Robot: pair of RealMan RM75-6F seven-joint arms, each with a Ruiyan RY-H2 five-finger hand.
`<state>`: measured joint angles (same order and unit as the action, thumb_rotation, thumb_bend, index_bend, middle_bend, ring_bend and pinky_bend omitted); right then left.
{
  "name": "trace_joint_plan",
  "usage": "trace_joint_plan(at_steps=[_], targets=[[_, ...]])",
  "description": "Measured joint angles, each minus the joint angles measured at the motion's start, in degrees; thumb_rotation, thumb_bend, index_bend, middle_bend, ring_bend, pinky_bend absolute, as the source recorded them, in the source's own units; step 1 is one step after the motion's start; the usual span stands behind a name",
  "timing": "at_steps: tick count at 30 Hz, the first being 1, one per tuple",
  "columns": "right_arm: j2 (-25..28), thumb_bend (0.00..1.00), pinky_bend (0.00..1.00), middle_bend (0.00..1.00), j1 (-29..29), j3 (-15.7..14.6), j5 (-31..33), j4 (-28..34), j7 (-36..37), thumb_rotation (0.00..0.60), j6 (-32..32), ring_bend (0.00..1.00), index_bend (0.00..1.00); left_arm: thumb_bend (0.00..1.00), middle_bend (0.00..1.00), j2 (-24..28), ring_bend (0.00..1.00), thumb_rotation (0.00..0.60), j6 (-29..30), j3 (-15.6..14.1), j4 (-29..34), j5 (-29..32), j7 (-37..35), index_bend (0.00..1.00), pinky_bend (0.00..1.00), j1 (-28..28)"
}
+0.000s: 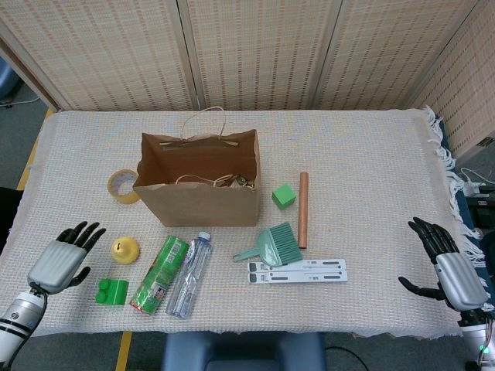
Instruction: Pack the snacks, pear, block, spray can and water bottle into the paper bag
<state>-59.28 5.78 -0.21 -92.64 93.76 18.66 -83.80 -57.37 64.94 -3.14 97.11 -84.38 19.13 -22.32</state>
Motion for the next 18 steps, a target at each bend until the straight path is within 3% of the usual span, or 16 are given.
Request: trace_joint_plan(at_steps=[7,18], targets=[[0.17,0.06,0.02,0.0,0.06,-0.22,0.25,0.1,-0.59,0.6,0.71,0.0,0.0,0.36,0.0,-3.48,0.0,0.6,-5.5,-0.08,-0.9,0.04,4.53,0.0,0.17,-2.89],[0.89,0.06,0.02,0.0,0.27,-0.49,0.58,0.9,-0.57,0.6,1.61,0.0,0.0,0.36,0.0,-8.79,0.0,0.6,-13.42,3.14,-2.51,7.34,10.35,0.0,0.16,-8.7]])
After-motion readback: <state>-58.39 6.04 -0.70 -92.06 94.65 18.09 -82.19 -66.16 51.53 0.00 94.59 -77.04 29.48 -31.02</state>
